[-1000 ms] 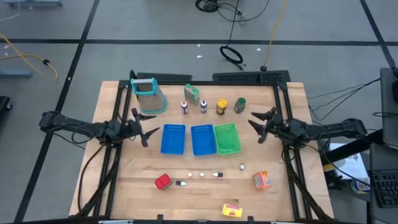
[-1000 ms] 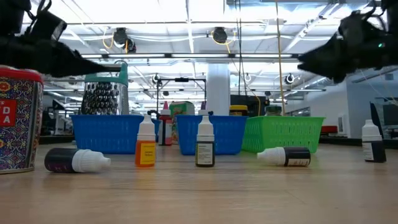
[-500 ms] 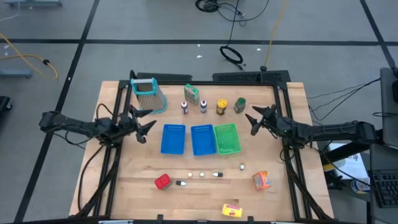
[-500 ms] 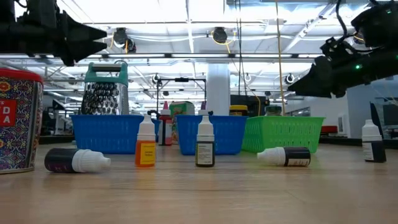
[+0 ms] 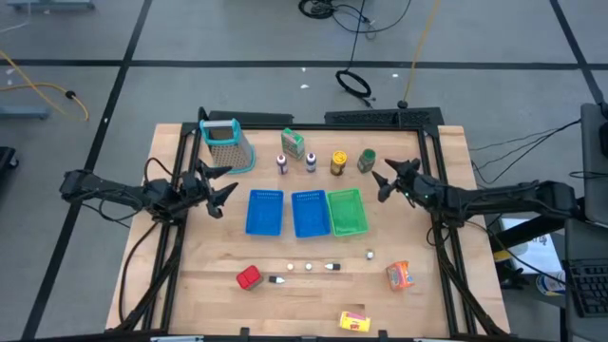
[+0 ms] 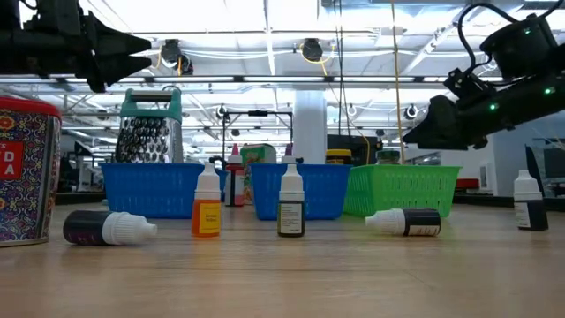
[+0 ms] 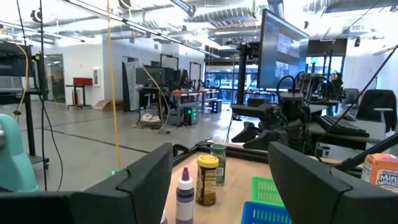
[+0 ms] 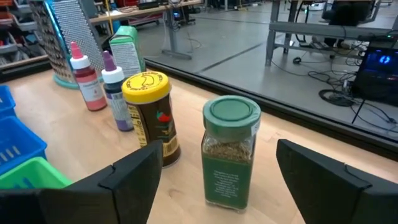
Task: Pick & Place Kitchen Items
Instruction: Put the green spice bottle into the right blue bin
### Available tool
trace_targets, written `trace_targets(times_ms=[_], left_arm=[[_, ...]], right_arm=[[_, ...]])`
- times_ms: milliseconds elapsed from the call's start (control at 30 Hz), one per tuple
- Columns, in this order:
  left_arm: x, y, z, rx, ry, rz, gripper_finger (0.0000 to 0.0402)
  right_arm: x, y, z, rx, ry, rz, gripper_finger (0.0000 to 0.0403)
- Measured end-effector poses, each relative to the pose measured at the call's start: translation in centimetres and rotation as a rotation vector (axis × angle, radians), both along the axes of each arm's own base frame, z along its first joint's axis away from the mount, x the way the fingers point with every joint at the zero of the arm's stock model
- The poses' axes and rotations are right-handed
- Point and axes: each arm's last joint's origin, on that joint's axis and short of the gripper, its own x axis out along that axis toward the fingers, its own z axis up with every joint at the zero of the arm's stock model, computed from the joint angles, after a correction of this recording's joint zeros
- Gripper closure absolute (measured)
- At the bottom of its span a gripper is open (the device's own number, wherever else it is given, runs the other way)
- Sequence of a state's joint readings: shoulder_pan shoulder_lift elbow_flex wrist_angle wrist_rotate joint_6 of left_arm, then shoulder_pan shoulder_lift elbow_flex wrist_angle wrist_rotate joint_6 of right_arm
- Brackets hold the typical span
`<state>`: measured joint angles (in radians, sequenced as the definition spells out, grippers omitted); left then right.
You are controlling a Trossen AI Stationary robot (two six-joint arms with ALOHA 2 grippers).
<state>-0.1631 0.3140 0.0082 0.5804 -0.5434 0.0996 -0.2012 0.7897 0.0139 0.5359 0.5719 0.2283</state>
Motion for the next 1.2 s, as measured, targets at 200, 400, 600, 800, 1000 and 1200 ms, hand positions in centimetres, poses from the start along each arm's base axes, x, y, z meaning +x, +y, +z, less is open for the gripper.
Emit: trace_targets(times_ms=[200, 400, 600, 800, 1000, 1200], left_arm=[[0.0, 0.0, 0.0, 0.000, 0.000, 0.000, 0.0135], [0.0, 0.0, 0.0, 0.000, 0.000, 0.000, 0.0135], [0.0, 0.0, 0.0, 0.000, 0.000, 0.001, 0.0135], [0.0, 0.0, 0.0, 0.000, 0.000, 0.001, 0.0135], [0.0, 0.0, 0.0, 0.001, 0.001, 0.001, 0.0135], [0.0, 0.0, 0.0, -0.001, 0.000, 0.005, 0.0135]], right_arm=[[0.5, -0.4, -0.7, 0.016, 0.036, 0.005, 0.0094], [0.9, -1.0, -1.1, 0.028, 0.013, -0.037, 0.0094], [1.1, -1.6, -2.2, 0.060, 0.095, -0.049, 0.0094], [1.7, -2.2, -2.2, 0.063, 0.089, -0.054, 0.0094], [1.8, -2.6, -2.3, 0.056, 0.065, -0.074, 0.0094], [2.2, -3.0, -2.2, 0.066, 0.020, -0.038, 0.0094]])
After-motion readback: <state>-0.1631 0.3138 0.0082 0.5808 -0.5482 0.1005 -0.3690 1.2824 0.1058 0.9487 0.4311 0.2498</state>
